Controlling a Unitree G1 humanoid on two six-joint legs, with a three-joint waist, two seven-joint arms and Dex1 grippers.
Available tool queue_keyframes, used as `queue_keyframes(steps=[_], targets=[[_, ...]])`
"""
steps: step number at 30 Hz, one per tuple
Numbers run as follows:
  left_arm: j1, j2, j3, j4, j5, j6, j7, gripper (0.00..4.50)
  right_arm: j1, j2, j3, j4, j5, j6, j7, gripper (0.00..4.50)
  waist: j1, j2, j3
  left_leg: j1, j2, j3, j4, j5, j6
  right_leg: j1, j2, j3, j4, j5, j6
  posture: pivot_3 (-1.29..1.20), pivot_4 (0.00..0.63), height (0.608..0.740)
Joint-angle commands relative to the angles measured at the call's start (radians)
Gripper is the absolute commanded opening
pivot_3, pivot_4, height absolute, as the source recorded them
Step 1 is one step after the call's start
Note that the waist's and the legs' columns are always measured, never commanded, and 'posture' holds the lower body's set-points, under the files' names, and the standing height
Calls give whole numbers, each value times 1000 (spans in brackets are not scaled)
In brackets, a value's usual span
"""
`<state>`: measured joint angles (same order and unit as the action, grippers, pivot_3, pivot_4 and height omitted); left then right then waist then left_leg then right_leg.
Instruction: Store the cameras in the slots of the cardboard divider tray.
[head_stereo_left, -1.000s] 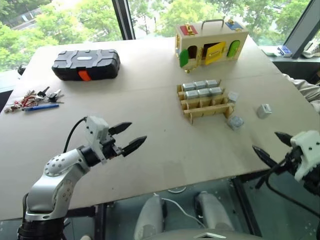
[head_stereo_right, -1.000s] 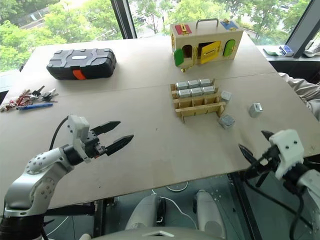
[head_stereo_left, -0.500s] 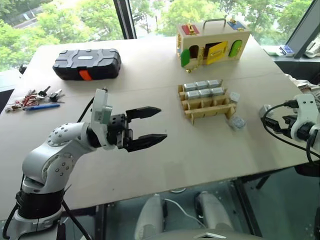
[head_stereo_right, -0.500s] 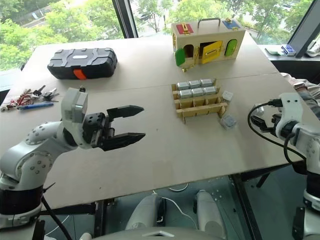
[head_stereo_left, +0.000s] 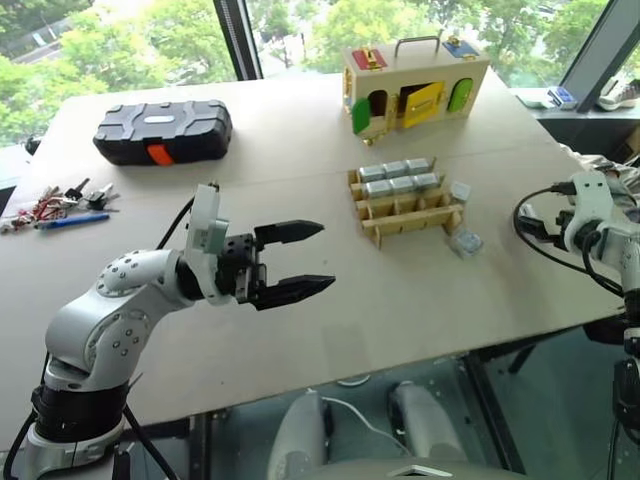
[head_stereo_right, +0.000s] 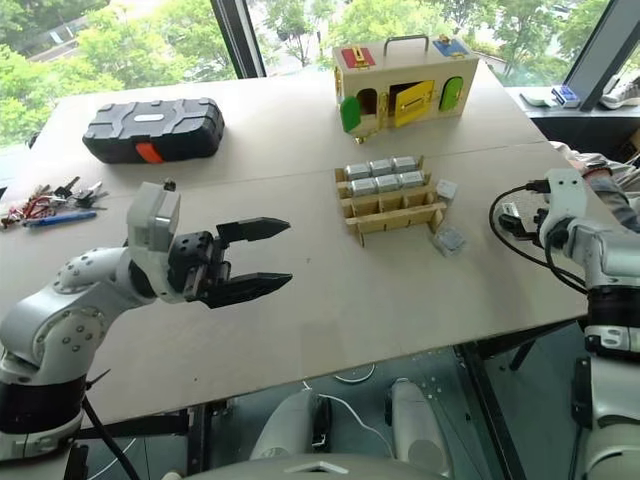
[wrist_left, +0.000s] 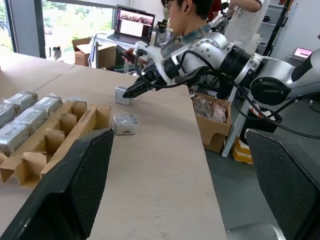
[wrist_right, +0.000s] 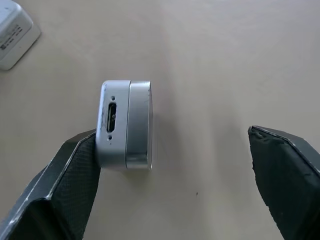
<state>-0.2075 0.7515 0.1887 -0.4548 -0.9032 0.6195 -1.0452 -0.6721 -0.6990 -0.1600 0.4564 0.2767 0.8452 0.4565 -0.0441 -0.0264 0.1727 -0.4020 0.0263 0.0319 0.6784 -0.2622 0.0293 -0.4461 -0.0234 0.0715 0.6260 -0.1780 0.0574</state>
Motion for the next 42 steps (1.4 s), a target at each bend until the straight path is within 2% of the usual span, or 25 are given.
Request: queue_keyframes(steps=[1,3,4,6,7,9,12,15,18,22,26,31,38,42], targets=[[27,6,33,-47,1,-27,5,4500,-44,-5,13,43,-25,-52,30,3195,0,0,0,0,0,0,0,0,0,0,0,0,0,1,-2,0,150,740],[46,7,37,-51,5,-35,4,4500,-52,-2,24,55,-29,-62,48,2280,1,0,0,0,0,0,0,0,0,0,0,0,0,1,-2,0,150,740],[54,8,39,-52,8,-40,4,4500,-53,-1,27,55,-31,-64,52,1969,1,0,0,0,0,0,0,0,0,0,0,0,0,1,-2,0,150,740],[62,9,42,-53,10,-47,7,4500,-48,-3,35,43,-37,-76,73,865,3,0,0,0,0,0,0,0,0,0,0,0,0,1,-2,0,150,740],[65,8,44,-53,11,-49,9,4500,-39,-7,43,19,-37,-81,90,787,3,0,0,0,0,0,0,0,0,0,0,0,0,1,-2,0,150,740],[72,6,47,-47,12,-51,14,4500,-17,-24,73,-50,-48,-116,139,805,2,0,0,0,0,0,0,0,0,0,0,0,0,1,-2,0,150,740],[99,1,53,-25,34,-67,17,4500,10,-43,143,-213,-55,-264,276,805,-1,1,1,0,0,0,0,0,0,0,0,0,0,0,0,0,150,740],[133,-13,65,14,89,-114,33,4500,-44,1,235,-320,-55,-408,412,805,-11,2,1,1,1,1,0,0,0,-1,0,0,0,0,1,0,150,740],[159,-18,91,39,106,-129,47,4500,-126,61,345,-315,-99,-552,528,805,-23,2,1,2,3,2,0,0,0,0,2,1,1,0,0,0,150,740],[185,-13,118,45,110,-137,51,4500,-216,135,445,-173,-181,-750,615,805,-15,1,1,2,7,0,0,0,0,0,6,-1,1,1,-2,0,150,740],[219,-20,147,7,98,-130,73,4500,-302,188,525,71,-294,-945,636,805,6,1,1,1,7,1,0,0,0,-1,4,-2,0,4,-6,0,150,740],[286,-29,190,-55,79,-121,110,4500,-372,220,535,283,-344,-1082,675,805,3,1,2,0,5,4,0,0,-1,-2,2,0,-1,4,-6,0,150,740],[349,-39,215,-111,71,-126,144,4500,-418,261,541,437,-381,-1198,726,805,3,1,2,2,6,3,-1,0,-1,-1,3,0,0,4,-7,0,150,740],[366,-39,230,-129,69,-128,157,4500,-459,303,554,547,-436,-1262,684,805,-2,1,2,3,6,3,-1,0,-1,0,4,0,1,4,-7,0,150,740]])
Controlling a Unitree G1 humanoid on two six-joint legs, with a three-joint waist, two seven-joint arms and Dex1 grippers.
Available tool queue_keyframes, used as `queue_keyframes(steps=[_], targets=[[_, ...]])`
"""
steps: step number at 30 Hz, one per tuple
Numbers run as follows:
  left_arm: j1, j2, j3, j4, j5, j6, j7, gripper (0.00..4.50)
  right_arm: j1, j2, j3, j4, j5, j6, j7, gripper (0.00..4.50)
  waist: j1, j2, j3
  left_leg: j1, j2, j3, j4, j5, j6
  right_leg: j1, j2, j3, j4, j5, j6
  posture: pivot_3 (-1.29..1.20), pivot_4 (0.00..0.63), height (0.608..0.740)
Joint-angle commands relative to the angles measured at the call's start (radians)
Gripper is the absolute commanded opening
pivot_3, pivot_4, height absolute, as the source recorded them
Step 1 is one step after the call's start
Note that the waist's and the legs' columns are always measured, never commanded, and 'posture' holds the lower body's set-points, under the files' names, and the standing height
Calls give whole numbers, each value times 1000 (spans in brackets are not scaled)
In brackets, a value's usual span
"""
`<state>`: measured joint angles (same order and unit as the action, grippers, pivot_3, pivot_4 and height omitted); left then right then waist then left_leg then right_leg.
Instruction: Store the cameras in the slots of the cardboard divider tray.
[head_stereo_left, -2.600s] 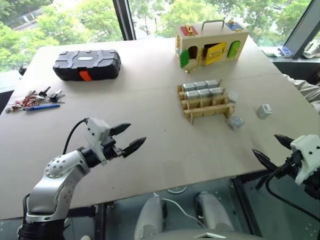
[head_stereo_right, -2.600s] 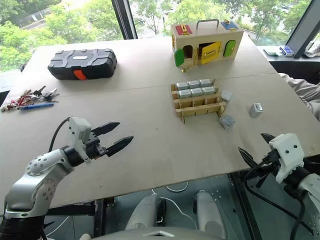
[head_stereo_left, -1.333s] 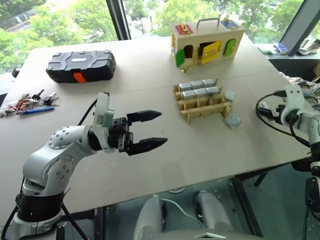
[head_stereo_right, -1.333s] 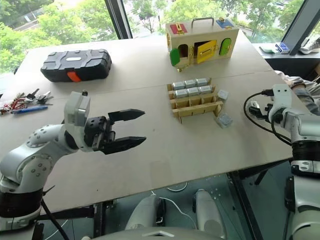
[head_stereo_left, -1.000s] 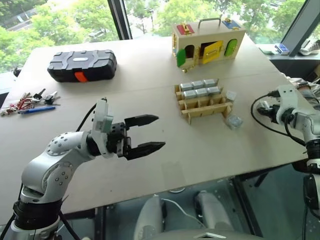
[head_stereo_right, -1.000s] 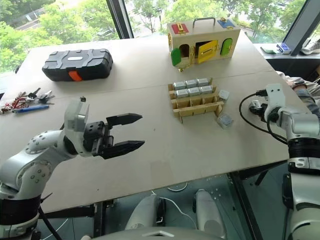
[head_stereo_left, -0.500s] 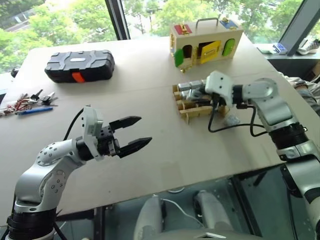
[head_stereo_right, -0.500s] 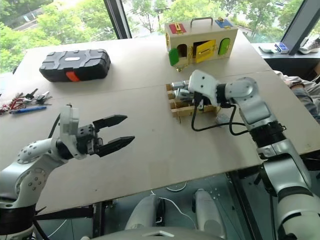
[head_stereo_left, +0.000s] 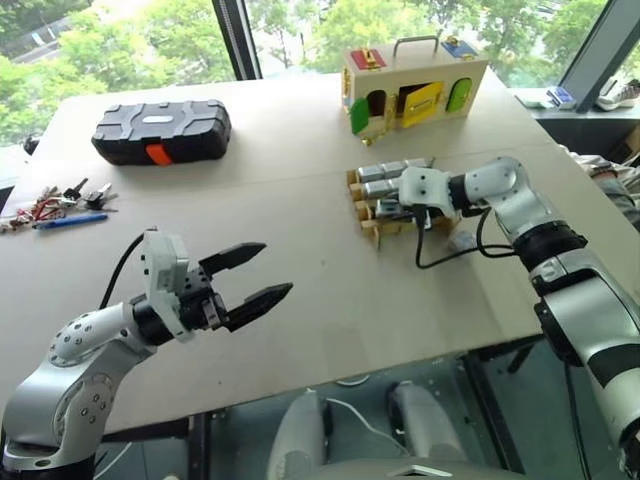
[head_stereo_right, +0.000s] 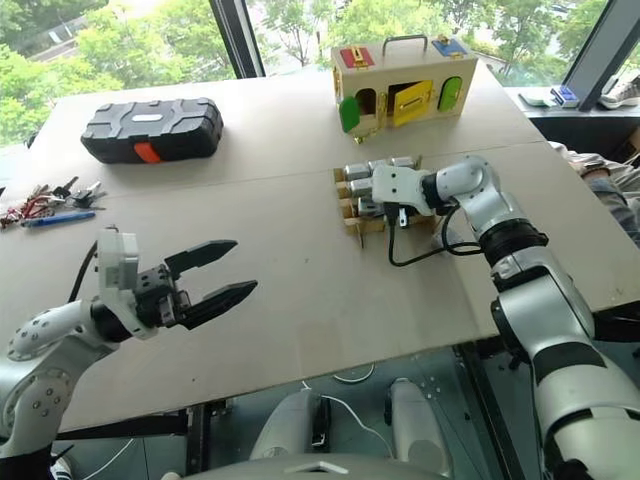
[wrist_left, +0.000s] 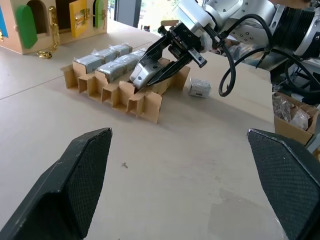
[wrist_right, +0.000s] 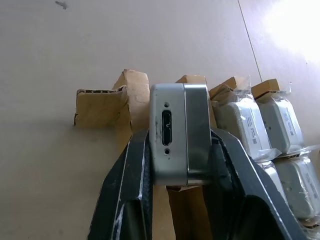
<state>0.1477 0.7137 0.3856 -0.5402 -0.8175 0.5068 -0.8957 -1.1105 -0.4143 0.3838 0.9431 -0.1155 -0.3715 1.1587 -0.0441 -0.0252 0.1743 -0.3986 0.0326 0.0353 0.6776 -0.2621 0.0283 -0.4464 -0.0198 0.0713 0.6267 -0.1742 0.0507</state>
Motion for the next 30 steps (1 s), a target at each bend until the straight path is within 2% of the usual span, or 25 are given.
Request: queue_keyframes(steps=[1,4,8,13,19,23,25,26,30], targets=[[18,0,39,-49,-19,-16,11,4500,-30,25,17,89,-64,-64,-36,805,-5,0,0,0,0,0,0,0,0,0,0,0,0,0,0,0,150,740],[42,-2,57,-64,-24,-18,22,4500,-52,31,21,141,-105,-110,-67,805,-9,0,0,1,2,0,0,0,0,0,2,0,0,0,-1,0,150,740],[81,-10,69,-86,-25,-25,30,4500,-69,34,0,152,-98,-131,-38,805,-10,0,0,0,3,1,0,0,0,0,1,0,0,0,-1,0,150,740],[72,-10,58,-94,-25,-24,44,4500,-63,35,14,187,-134,-177,-37,805,-10,0,0,0,3,1,0,0,0,0,1,0,0,0,-1,0,150,740],[79,-6,71,-94,-25,-26,43,4500,-79,58,8,230,-148,-178,-35,805,-15,0,0,0,3,1,0,0,0,0,2,0,0,0,-1,0,150,740],[90,-6,82,-104,-29,-26,52,4500,-89,68,-1,257,-140,-169,16,805,-19,0,0,0,3,1,0,0,0,0,2,0,0,0,-1,0,150,740],[100,-7,89,-110,-31,-26,54,4500,-95,68,-9,263,-133,-174,35,1841,-19,0,0,0,3,1,-1,0,0,0,2,0,0,0,-1,0,150,740],[105,-7,92,-113,-32,-26,55,4500,-98,66,-14,262,-130,-179,40,2165,-19,0,0,1,3,1,-1,0,0,0,1,0,0,0,-1,0,150,740],[108,-10,90,-115,-32,-27,58,4500,-114,55,-52,248,-110,-182,36,3944,-19,0,0,1,3,1,-2,0,0,0,2,0,-1,0,-1,0,150,740]])
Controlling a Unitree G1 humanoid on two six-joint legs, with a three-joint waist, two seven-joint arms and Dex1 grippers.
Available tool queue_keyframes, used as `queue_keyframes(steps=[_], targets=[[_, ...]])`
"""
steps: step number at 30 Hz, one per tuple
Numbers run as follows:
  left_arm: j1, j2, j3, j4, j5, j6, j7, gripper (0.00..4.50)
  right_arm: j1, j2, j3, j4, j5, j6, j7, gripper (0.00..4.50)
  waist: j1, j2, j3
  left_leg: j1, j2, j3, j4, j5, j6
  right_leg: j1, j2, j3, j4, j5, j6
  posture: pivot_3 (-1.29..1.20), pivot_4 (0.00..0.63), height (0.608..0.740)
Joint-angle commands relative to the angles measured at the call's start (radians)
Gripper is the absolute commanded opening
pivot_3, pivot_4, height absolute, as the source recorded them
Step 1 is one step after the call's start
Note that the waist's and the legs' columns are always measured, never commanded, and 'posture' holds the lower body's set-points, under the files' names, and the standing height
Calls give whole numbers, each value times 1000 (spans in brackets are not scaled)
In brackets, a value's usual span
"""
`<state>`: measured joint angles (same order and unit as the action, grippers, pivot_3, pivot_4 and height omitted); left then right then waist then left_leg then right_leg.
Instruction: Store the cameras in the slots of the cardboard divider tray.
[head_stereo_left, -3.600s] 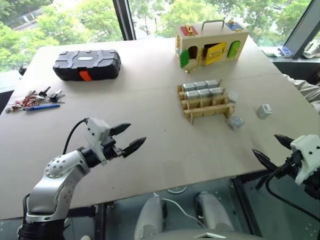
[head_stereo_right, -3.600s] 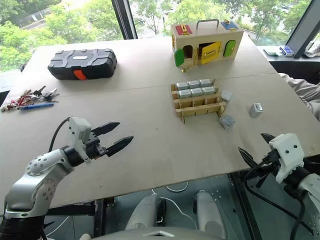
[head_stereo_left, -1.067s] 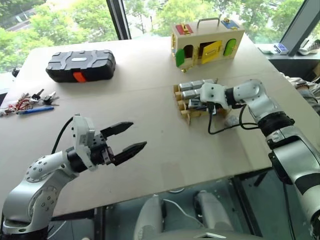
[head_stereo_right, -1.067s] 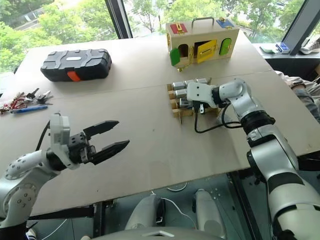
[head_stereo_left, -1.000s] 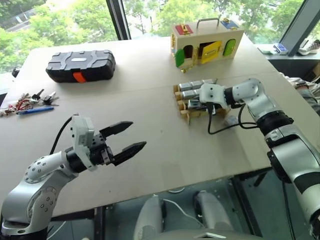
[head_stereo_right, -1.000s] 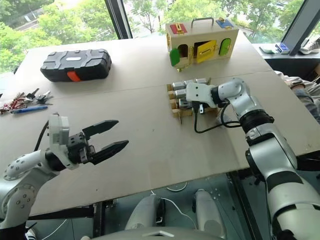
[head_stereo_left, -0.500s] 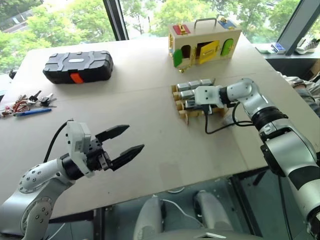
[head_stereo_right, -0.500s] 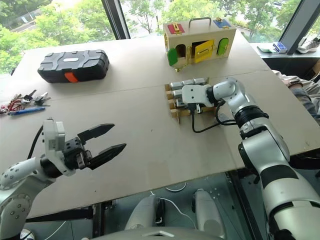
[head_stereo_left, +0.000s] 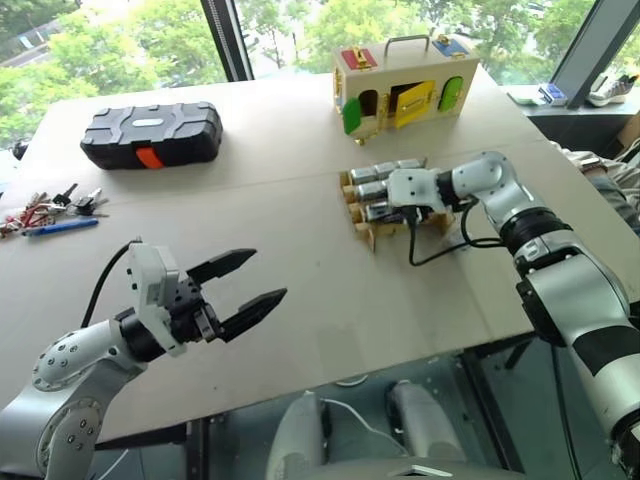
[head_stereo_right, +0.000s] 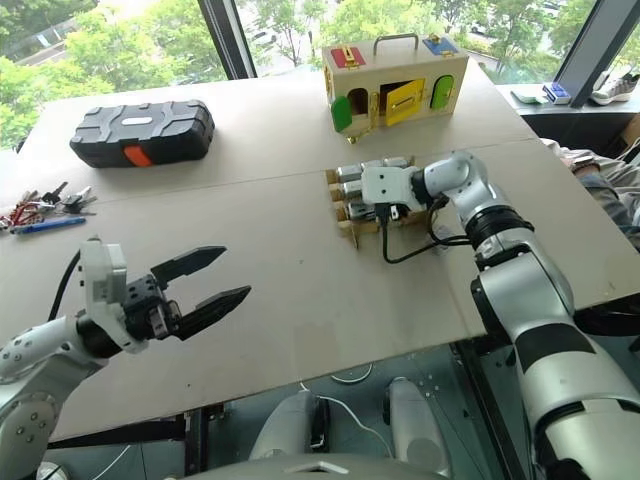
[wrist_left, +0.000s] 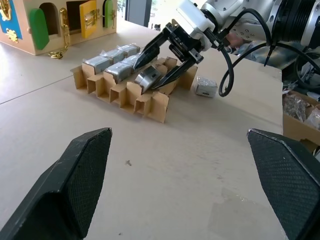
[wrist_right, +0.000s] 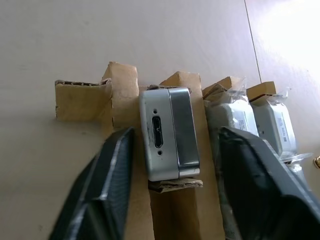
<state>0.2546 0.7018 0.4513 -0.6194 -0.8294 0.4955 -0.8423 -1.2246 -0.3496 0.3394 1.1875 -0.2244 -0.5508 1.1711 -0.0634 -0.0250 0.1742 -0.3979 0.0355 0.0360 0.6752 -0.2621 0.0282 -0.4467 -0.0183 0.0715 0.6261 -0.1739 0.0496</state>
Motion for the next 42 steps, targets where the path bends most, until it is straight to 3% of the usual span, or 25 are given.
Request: queue_keyframes(steps=[1,5,7,9,10,11,15,19,26,38,42], targets=[[0,0,21,-35,-19,-17,6,4500,-3,-13,-18,-4,8,4,31,3944,0,0,0,0,0,0,0,0,0,0,0,0,0,0,0,0,150,740],[-32,-5,-17,-18,-10,-20,2,4500,31,-57,-86,-148,96,59,86,3944,0,1,1,0,0,1,0,0,0,-1,0,0,0,0,0,0,150,740],[-53,-6,-37,-7,-7,-20,-4,4500,105,-98,-122,-321,146,184,98,3944,4,1,1,0,0,0,0,0,0,-1,0,0,0,0,0,0,150,740],[-72,-3,-61,8,1,-23,-22,4500,241,-158,-176,-615,215,429,88,3944,14,1,0,-1,0,0,0,0,0,0,0,0,0,0,0,0,150,740],[-83,1,-76,17,7,-26,-37,4500,326,-182,-222,-786,253,569,47,3944,25,1,0,-1,0,-1,-1,0,0,0,0,0,0,0,0,0,150,740],[-93,5,-86,27,11,-28,-50,4500,396,-201,-257,-929,277,686,6,4485,26,1,0,-1,0,-1,-2,0,0,-1,0,0,0,0,0,0,150,740],[-171,18,-133,91,24,-35,-102,4500,706,-230,-412,-1406,303,1145,-202,4485,39,1,1,-1,-2,-1,-4,0,0,-2,0,-1,0,-1,-2,0,150,740],[-250,35,-174,164,48,-48,-164,4500,871,-162,-469,-1635,317,1415,-382,4485,37,1,0,0,-2,0,-2,0,0,-2,1,0,0,-4,2,0,150,740],[-319,47,-204,219,67,-47,-224,4500,987,-109,-489,-1588,305,1422,-569,4485,19,0,0,1,-2,1,0,1,-2,-1,1,1,1,-3,3,0,150,740],[-344,63,-199,231,57,-33,-238,4500,954,-104,-450,-1388,363,1243,-588,4485,20,0,0,1,-2,1,-2,1,-2,-1,1,1,0,-4,3,0,150,740],[-354,63,-201,215,20,22,-211,4500,961,-120,-446,-1384,382,1211,-575,2718,22,0,0,1,-1,0,-2,1,-2,-1,1,1,0,-4,3,0,150,740]])
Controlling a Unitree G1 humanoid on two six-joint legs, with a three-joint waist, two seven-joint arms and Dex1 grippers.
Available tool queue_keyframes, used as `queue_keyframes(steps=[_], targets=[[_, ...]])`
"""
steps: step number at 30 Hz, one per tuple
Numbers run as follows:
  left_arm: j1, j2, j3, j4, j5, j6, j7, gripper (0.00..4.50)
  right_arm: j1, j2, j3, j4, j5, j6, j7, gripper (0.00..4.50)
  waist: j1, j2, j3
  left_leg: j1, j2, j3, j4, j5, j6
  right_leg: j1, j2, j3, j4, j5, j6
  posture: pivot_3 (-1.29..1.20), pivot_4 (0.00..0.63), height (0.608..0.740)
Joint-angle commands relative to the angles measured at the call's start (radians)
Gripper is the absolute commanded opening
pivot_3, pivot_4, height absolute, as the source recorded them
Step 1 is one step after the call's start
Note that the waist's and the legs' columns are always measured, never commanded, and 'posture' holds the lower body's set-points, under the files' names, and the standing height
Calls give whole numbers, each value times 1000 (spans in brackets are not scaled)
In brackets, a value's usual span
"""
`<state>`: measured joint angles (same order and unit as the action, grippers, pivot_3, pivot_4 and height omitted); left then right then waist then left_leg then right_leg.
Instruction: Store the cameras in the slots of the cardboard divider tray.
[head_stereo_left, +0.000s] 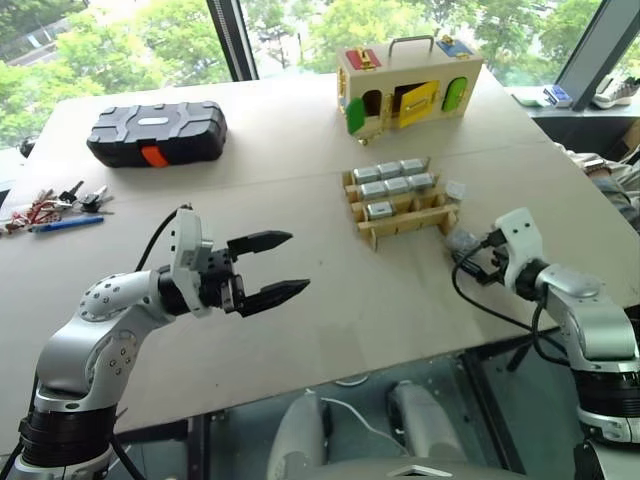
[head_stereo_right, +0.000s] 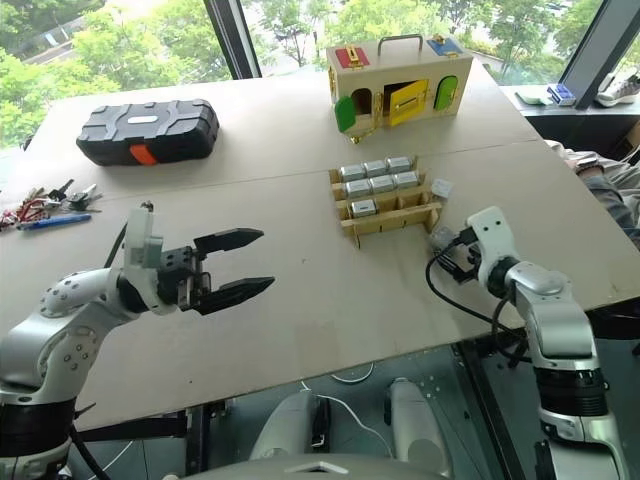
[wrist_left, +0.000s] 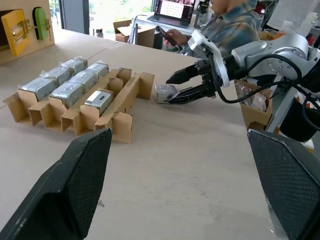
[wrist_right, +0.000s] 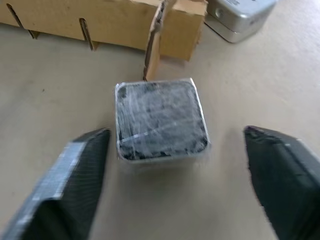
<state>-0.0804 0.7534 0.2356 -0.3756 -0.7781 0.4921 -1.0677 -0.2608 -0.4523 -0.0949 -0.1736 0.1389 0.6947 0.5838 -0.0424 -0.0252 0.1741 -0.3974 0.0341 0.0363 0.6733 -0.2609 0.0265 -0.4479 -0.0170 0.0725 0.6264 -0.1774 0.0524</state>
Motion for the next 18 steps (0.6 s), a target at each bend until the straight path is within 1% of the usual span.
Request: queue_keyframes(steps=[1,2,3,5,7,9,11,12,15,18], targets=[[-25,11,11,-32,-32,38,28,4500,2,-23,-9,-28,22,-40,16,2442,1,0,0,0,0,0,0,0,0,0,0,0,0,0,0,0,150,740],[-28,11,9,-34,-32,46,38,4500,5,-27,-7,-31,25,-44,18,2442,2,0,0,0,0,0,0,0,0,0,0,0,0,0,0,0,150,740],[-49,1,5,-38,-47,81,80,4500,18,-41,-3,-47,19,-55,21,2442,5,0,0,0,0,0,0,0,0,0,0,0,0,0,0,0,150,740],[-95,-1,-3,-52,-124,192,149,4500,54,-75,-11,-113,19,-72,35,2442,6,0,0,-1,-1,-1,0,0,0,0,0,0,0,0,0,0,150,740],[-156,-5,-1,-45,-246,332,249,4500,94,-132,-4,-217,-4,-121,56,2442,10,0,0,-2,-1,-2,0,0,0,0,0,0,0,0,0,0,150,740],[-228,20,-14,-25,-375,499,344,4500,131,-206,30,-345,-38,-175,91,2442,7,0,0,-2,-1,-3,0,0,0,0,0,-1,0,0,1,0,150,740],[-298,14,-28,23,-522,619,422,4500,133,-263,95,-455,-90,-210,101,2442,-2,-1,0,-1,-1,-2,0,0,0,0,0,-1,0,1,3,0,150,740],[-335,0,-41,61,-575,672,474,4500,114,-274,139,-498,-113,-225,102,2442,-6,-2,0,-1,0,-2,0,0,0,0,0,-1,0,1,3,0,150,740],[-403,-42,-81,115,-638,740,572,4500,30,-248,241,-561,-140,-209,87,2442,-9,-2,-1,2,2,-3,0,0,0,1,3,-1,1,0,1,0,150,740],[-464,-117,-111,174,-676,764,674,4500,-85,-172,333,-567,-157,-185,64,2442,-3,-3,-1,1,2,-4,1,1,-1,1,4,-1,3,0,0,0,150,740]])
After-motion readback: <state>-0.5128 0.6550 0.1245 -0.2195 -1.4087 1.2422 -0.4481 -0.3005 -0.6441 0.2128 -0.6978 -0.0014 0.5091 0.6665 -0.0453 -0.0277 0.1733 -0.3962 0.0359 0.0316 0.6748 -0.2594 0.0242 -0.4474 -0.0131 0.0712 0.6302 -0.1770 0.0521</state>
